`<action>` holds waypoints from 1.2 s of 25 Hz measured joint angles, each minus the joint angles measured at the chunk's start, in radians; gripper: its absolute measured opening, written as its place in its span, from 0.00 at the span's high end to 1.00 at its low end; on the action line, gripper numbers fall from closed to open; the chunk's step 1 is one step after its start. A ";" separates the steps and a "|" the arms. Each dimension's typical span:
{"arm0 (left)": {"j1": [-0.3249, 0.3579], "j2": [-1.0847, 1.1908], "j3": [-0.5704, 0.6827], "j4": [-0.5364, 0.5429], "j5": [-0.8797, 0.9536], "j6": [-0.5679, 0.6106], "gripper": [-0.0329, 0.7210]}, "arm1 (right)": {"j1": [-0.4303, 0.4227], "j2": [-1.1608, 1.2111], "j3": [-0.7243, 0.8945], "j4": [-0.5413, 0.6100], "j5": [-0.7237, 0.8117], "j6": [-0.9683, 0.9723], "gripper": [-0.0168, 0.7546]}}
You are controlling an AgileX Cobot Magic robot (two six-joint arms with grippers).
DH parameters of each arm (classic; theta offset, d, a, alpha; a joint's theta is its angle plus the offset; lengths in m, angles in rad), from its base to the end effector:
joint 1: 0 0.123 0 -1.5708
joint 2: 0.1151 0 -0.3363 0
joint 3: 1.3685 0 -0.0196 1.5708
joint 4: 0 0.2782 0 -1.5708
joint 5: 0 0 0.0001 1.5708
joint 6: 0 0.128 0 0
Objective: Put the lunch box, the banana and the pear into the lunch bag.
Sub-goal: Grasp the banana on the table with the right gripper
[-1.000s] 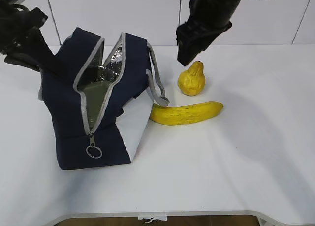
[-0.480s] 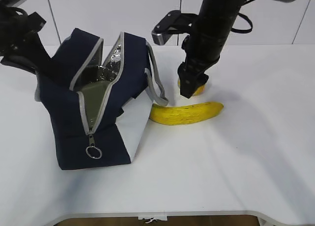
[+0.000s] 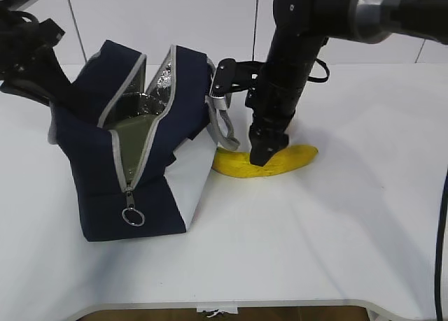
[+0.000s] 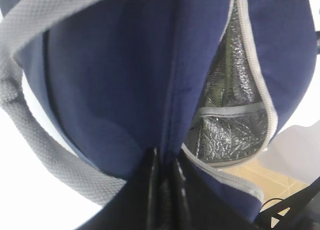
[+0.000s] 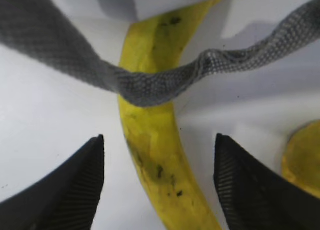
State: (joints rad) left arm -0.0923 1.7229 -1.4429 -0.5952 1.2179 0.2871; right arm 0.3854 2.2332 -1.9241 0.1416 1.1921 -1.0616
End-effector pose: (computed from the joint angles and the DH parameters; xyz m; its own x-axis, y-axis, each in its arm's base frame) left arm 0.3820 -0.1030 0.3072 -0.9577 0.1375 -0.2528 0.2508 0.8294 -0.4991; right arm 0.4864 0.2155 0.1953 -0.1555 -0.9685 -0.1946 -0.9830 0.1712 -0.0661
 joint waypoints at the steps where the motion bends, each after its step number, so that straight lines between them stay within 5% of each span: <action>1: 0.000 0.000 0.000 -0.001 0.000 0.000 0.94 | 0.000 0.005 0.000 0.000 -0.008 -0.004 0.29; 30: 0.000 0.000 0.000 0.003 0.000 0.000 0.94 | 0.000 0.074 0.000 0.065 -0.049 -0.011 0.35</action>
State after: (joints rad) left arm -0.0923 1.7229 -1.4429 -0.5926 1.2179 0.2871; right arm 0.3854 2.3068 -1.9241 0.2061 1.1430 -1.0726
